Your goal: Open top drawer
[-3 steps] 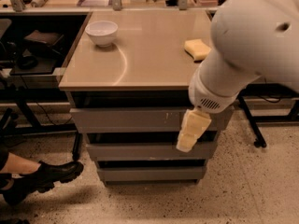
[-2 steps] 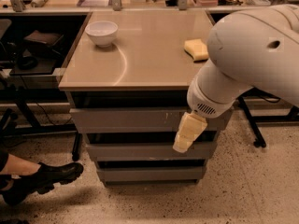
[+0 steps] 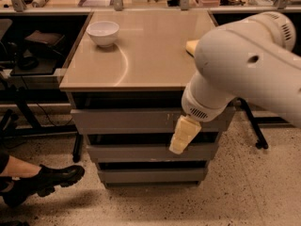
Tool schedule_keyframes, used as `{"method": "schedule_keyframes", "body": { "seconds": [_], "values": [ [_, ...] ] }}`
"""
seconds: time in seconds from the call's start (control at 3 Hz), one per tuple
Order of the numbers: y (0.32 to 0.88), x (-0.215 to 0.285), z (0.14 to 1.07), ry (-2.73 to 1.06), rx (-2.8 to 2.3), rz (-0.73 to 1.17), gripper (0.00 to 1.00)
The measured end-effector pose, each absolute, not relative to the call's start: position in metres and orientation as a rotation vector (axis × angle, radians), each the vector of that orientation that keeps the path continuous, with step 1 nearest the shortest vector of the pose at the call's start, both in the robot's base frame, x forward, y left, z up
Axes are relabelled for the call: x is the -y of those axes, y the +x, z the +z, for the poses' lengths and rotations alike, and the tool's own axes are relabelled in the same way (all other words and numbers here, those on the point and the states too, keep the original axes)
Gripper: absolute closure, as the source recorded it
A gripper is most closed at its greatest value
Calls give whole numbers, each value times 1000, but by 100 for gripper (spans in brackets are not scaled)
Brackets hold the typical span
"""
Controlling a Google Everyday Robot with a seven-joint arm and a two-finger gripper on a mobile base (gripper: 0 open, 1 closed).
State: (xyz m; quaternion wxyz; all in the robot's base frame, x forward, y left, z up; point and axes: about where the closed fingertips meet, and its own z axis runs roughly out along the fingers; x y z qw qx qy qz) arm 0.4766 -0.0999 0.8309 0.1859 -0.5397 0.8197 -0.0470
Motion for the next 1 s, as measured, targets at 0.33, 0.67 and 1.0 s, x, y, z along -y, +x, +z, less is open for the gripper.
{"method": "schedule_keyframes", "body": {
  "seconds": [0.33,0.67,1.0],
  "values": [
    [481,109,832,-1439,-2354,-176,0],
    [481,110,832,-1438,-2354,-176,0],
    [482,116,807,-1392,-2376,-183,0]
  ]
}}
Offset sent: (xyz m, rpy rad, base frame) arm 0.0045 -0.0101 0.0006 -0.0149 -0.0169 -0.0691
